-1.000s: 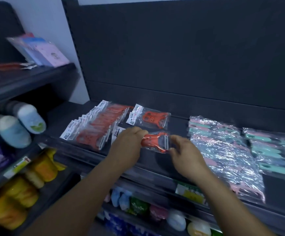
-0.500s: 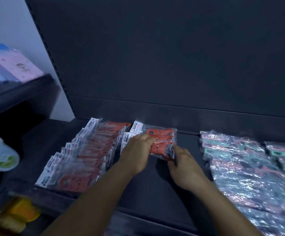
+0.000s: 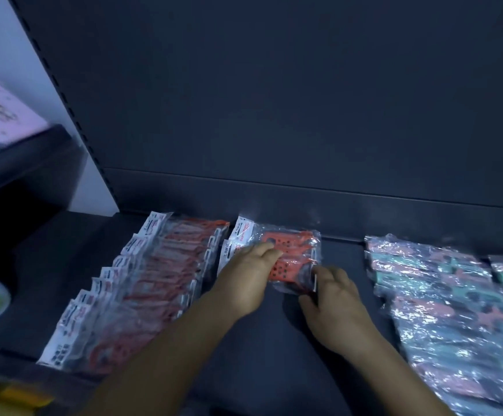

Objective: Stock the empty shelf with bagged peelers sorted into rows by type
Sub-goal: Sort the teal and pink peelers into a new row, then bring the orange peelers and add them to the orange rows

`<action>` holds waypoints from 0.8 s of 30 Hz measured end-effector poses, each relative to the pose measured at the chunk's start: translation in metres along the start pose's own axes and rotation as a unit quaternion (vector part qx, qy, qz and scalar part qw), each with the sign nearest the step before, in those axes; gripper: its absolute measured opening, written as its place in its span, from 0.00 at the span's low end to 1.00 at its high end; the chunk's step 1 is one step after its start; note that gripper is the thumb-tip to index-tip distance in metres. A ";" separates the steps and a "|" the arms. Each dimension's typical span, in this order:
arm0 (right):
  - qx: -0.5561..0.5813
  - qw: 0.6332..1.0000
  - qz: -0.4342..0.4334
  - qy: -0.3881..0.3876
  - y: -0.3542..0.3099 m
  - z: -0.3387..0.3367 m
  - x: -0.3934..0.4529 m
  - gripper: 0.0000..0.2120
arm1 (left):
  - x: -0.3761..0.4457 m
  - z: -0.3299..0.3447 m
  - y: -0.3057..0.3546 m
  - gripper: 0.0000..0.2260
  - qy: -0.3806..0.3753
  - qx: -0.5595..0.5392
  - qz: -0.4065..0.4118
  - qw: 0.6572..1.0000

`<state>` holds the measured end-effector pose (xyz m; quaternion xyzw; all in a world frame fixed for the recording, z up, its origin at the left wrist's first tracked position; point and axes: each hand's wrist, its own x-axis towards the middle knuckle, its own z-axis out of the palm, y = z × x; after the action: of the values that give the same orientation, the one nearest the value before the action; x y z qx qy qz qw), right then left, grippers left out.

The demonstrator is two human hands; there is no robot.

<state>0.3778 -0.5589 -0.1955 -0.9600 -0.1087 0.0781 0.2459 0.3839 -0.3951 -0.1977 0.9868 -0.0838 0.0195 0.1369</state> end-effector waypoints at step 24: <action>0.022 0.905 -0.423 0.019 -0.329 0.054 -0.017 0.19 | -0.232 -0.207 -0.176 0.25 0.178 0.116 -0.280 0.936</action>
<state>0.2945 -0.2570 -0.0793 -0.8192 -0.4984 -0.0497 0.2792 0.1821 -0.1339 -0.0598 0.9598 0.2242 0.1653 0.0338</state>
